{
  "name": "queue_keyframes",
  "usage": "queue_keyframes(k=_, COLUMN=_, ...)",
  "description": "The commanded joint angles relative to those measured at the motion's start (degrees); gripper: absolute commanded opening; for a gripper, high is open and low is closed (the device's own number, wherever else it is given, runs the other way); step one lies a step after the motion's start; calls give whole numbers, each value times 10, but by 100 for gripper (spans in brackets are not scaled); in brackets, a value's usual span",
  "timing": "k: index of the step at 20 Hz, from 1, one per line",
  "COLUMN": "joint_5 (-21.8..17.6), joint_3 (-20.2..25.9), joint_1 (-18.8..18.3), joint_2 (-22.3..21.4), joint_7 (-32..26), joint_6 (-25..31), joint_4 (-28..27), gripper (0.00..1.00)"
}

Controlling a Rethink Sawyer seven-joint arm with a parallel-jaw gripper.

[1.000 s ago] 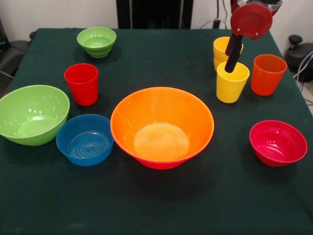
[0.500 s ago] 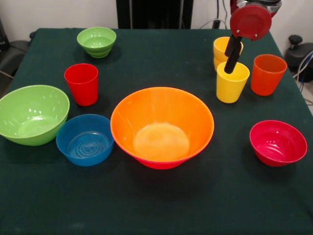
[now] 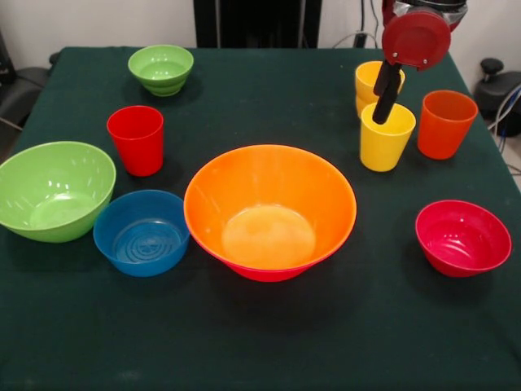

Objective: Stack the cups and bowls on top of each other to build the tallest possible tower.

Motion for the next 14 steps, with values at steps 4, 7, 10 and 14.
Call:
queue_keyframes(k=4, joint_5=-11, joint_3=83, joint_1=-1, joint_2=55, joint_7=17, joint_6=22, joint_4=-17, gripper=100)
queue_keyframes(k=7, joint_5=-14, joint_3=79, joint_1=0, joint_2=69, joint_7=19, joint_6=34, joint_4=-37, gripper=100)
queue_keyframes(k=10, joint_5=-14, joint_3=78, joint_1=-1, joint_2=79, joint_7=20, joint_6=43, joint_4=-53, gripper=100)
queue_keyframes(k=14, joint_5=-9, joint_3=74, joint_1=2, joint_2=85, joint_7=30, joint_6=51, joint_4=-65, gripper=100)
